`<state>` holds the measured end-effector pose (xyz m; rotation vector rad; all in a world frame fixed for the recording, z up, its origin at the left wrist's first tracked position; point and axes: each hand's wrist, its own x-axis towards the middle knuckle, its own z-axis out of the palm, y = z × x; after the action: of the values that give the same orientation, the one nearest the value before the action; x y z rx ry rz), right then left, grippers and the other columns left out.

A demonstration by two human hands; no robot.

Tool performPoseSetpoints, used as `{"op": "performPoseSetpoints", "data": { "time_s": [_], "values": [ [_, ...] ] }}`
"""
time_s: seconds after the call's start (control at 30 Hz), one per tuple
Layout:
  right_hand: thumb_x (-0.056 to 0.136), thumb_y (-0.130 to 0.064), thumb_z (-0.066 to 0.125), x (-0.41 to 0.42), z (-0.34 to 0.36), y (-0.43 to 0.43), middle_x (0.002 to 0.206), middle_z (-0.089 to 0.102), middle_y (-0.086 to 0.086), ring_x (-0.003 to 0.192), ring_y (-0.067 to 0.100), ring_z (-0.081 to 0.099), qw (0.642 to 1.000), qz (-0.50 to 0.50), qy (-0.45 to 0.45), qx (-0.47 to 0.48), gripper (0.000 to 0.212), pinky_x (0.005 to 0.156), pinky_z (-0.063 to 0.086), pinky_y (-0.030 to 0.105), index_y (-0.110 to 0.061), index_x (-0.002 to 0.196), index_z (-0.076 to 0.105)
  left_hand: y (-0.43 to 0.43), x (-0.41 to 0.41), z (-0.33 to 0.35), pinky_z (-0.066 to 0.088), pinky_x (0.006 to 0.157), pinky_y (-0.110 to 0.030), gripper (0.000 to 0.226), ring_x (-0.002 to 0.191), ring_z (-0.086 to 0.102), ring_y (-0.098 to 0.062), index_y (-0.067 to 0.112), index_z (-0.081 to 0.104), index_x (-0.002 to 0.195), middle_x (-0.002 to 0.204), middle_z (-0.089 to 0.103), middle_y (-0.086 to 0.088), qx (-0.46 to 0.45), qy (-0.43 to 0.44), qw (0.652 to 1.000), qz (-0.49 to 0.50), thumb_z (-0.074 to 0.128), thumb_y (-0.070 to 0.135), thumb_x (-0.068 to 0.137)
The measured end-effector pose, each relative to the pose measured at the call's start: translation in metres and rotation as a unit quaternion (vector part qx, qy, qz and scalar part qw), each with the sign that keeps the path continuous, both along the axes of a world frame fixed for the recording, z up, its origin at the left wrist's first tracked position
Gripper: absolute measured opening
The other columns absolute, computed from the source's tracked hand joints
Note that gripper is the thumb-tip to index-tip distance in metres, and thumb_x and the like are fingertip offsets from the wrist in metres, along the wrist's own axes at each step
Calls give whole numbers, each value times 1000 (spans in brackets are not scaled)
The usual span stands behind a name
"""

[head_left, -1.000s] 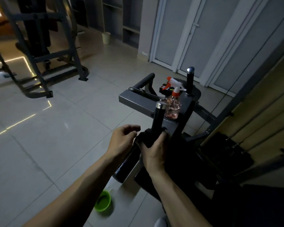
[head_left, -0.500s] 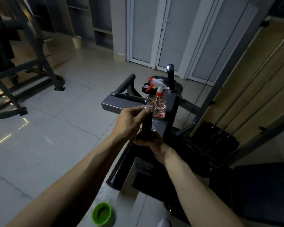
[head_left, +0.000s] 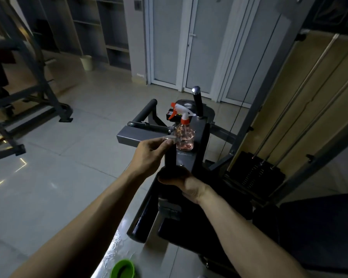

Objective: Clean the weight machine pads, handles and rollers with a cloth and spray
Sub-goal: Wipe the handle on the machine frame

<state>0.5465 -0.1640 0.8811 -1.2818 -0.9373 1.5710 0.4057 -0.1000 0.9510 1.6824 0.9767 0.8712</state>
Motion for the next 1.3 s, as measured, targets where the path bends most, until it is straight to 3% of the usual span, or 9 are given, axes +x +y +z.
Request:
{"op": "performPoseSetpoints", "data": {
  "time_s": [0.2,0.33,0.43,0.53,0.67,0.8,0.97,1.1,1.3],
  "values": [
    [92,-13,77,-23,-6,-9,111,76,6,107,27,72,970,-209,-44,112,26,95,57,42,-17,117,70,-7,-30,-51,55,92,-32,28,100,69,-11,15,71,126,109,76,5,-83,-38,987,136,53,25,107],
    [89,-25,80,-55,9,9,129,63,-12,112,-1,64,924,-315,-139,168,69,91,53,15,-28,149,48,-13,-43,-81,51,74,-14,27,92,71,-5,12,70,126,105,78,4,-143,-2,980,137,56,8,103],
    [78,-17,86,-65,13,30,106,73,-5,94,14,71,903,-383,-174,90,42,82,59,28,-20,117,70,-11,-45,-88,55,75,-17,27,87,71,-2,11,72,122,108,77,-1,-164,-4,977,134,55,4,103],
    [73,-9,80,-34,7,39,81,71,0,77,17,67,967,-219,-58,114,15,72,56,36,-17,84,73,-12,-45,-92,58,82,-21,26,83,70,0,12,73,116,108,77,-4,-171,-23,974,147,54,1,102],
    [80,-9,74,-4,15,36,94,66,8,85,20,66,990,-30,113,79,24,76,56,32,-10,104,72,-18,-41,-90,54,69,-12,24,77,71,3,8,73,114,103,77,-6,-164,-40,974,150,55,-1,101],
    [84,-20,85,-26,20,19,110,75,4,105,25,72,958,-255,-30,129,30,93,60,42,-19,112,75,-21,-41,-93,58,95,-35,23,94,74,-9,18,76,110,102,79,3,-139,-26,982,124,61,4,99],
    [88,-36,79,-48,46,32,146,55,-2,128,10,57,903,-312,-166,243,64,96,55,21,-31,144,50,-34,-27,-104,56,83,-15,25,85,68,12,16,76,116,95,73,21,-101,56,993,18,77,20,92],
    [88,-24,81,-45,49,49,112,69,5,97,14,69,904,-284,-226,228,28,74,58,23,-21,110,64,-36,-28,-114,56,80,-16,26,89,70,6,15,76,118,95,73,20,-86,34,996,13,75,23,93],
    [96,-24,56,-4,64,66,70,55,4,59,19,53,993,-32,81,77,20,59,47,31,-10,89,68,-40,-30,-130,57,89,-27,29,98,73,-4,15,74,124,106,78,9,-108,-24,994,10,72,25,96]
  ]
}}
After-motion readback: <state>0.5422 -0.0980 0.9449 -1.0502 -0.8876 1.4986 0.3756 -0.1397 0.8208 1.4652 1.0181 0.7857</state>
